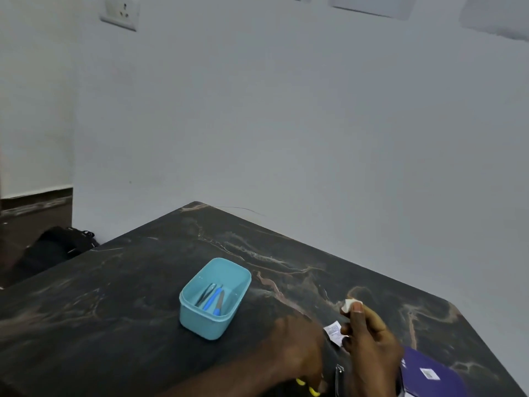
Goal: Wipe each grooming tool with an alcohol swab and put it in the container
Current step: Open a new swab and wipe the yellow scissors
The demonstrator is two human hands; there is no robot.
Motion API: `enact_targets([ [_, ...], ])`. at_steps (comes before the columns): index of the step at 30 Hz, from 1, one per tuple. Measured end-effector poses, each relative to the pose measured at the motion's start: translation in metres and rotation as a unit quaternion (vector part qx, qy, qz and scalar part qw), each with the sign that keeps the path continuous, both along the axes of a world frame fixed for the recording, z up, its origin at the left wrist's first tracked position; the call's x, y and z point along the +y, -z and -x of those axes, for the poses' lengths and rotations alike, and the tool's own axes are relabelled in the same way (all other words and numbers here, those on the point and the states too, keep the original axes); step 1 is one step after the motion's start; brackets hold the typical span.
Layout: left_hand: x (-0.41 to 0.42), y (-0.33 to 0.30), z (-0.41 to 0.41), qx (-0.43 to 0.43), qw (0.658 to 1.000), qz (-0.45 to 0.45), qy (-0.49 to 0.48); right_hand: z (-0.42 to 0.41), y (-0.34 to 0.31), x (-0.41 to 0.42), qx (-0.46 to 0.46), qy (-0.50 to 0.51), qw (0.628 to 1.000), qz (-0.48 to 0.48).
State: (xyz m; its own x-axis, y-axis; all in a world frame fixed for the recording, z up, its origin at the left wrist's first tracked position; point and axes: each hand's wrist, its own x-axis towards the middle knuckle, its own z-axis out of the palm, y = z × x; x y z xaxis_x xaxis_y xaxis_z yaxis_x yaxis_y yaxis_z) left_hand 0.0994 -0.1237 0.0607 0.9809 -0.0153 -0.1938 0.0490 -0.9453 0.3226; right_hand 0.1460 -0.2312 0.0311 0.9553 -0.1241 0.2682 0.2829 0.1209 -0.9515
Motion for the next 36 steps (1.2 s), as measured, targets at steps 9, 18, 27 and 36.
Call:
enact_targets([
  [9,0.033,0.019,-0.027,-0.161,0.887,0.416,-0.121,-0.004,0.000,-0.001,0.000,-0.029,1.000,-0.006],
  [18,0.026,0.038,-0.022,-0.210,0.781,0.578,-0.111,-0.010,0.011,-0.001,0.018,-0.118,0.990,0.070],
  [27,0.038,0.034,-0.013,-0.241,0.774,0.568,-0.139,-0.008,0.007,-0.005,0.092,-0.135,0.986,-0.035],
  [36,0.036,0.031,-0.008,-0.153,0.680,0.701,-0.153,-0.001,0.003,-0.004,0.063,-0.229,0.971,0.008],
])
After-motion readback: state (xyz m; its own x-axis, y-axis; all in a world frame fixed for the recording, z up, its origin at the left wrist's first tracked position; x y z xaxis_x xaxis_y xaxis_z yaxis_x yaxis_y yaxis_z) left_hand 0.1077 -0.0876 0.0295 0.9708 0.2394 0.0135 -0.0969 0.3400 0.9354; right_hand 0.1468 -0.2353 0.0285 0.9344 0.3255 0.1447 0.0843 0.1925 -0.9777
